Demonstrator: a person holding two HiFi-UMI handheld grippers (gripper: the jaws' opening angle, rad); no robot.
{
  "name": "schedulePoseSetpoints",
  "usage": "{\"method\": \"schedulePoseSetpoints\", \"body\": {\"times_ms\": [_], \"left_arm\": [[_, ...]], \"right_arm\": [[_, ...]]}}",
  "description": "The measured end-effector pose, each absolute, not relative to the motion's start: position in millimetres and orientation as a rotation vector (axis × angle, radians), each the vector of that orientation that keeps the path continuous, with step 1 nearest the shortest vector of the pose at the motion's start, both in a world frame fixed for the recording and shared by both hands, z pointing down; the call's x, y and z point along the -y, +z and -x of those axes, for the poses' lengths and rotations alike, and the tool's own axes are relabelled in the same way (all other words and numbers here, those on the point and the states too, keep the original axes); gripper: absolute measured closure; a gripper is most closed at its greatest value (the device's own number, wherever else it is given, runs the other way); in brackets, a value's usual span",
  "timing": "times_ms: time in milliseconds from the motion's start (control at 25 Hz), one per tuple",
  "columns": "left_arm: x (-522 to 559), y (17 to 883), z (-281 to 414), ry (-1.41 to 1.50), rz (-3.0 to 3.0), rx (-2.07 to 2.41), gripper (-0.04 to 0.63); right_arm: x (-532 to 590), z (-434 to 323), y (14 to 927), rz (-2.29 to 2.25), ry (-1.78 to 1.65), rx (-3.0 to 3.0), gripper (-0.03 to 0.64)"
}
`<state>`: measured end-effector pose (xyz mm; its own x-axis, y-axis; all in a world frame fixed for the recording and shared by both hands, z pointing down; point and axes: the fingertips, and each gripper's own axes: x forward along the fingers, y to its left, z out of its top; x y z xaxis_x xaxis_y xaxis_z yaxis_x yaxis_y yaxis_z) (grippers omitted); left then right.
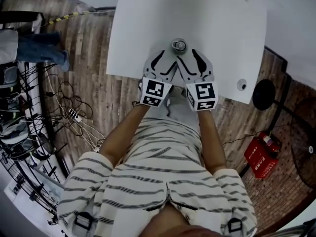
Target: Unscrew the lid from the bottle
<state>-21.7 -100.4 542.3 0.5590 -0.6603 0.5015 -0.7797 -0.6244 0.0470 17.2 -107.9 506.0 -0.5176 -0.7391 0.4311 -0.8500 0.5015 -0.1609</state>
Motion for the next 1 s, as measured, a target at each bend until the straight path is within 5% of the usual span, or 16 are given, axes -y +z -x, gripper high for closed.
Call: {"method": "schedulePoseSetpoints", "body": {"times_ms": [400,1000], "left_arm": [[118,564,6,0.718,-2.678,1.036,0.272],[130,587,-18,0.857,-2.833,0.742,0.249]], "right_arm": [[124,-3,527,-1.177,0.418,2.418,0.321],[136,4,546,-0.971,0.283,2.379,0.322]]}}
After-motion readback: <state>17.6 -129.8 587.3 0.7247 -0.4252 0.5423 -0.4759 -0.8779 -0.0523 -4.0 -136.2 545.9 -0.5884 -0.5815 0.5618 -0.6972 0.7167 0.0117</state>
